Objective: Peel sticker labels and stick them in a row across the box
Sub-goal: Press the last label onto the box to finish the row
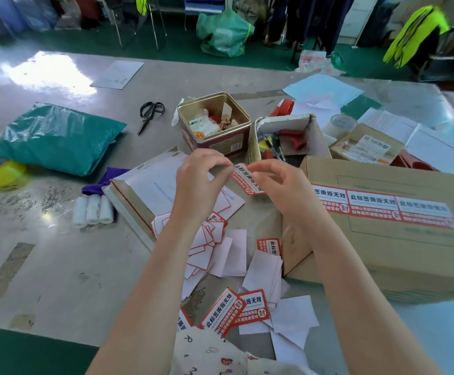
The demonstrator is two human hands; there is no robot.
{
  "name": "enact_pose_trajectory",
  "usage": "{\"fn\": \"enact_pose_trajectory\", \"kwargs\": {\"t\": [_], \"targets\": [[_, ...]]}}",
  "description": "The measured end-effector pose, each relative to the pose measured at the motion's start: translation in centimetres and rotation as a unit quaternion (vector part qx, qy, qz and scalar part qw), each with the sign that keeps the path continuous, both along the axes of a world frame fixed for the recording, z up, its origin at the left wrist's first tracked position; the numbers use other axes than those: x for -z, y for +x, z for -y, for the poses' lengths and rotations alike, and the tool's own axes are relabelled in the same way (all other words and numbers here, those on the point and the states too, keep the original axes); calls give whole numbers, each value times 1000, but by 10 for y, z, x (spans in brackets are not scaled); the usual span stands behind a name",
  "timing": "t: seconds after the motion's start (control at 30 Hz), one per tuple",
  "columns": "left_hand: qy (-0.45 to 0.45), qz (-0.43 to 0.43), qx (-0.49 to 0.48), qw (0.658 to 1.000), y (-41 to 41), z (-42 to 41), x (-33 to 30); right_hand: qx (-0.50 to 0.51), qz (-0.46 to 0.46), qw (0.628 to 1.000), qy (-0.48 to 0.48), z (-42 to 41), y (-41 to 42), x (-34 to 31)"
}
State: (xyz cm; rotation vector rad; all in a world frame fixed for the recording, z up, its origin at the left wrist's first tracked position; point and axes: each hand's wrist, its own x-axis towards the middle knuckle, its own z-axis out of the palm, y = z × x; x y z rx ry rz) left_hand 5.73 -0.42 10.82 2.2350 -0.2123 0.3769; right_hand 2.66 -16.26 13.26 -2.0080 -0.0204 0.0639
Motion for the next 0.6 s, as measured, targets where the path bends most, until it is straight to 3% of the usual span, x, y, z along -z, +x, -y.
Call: {"fn": "enact_pose_trajectory", "kwargs": {"t": [0.1, 0.27, 0.47, 0.6], "targets": [[19, 19, 8, 1000, -7, 12, -12, 16, 17, 999, 22, 13, -9, -7], [-2, 59, 8, 998, -23, 42, -29, 17, 20, 989, 146, 46, -24, -12], [-24, 55, 10, 998, -37, 90, -39, 64, 41, 938, 338, 94, -42, -18], [-124, 11, -8, 992, -50, 125, -48, 135, 77, 917, 367, 135, -54, -19]]}}
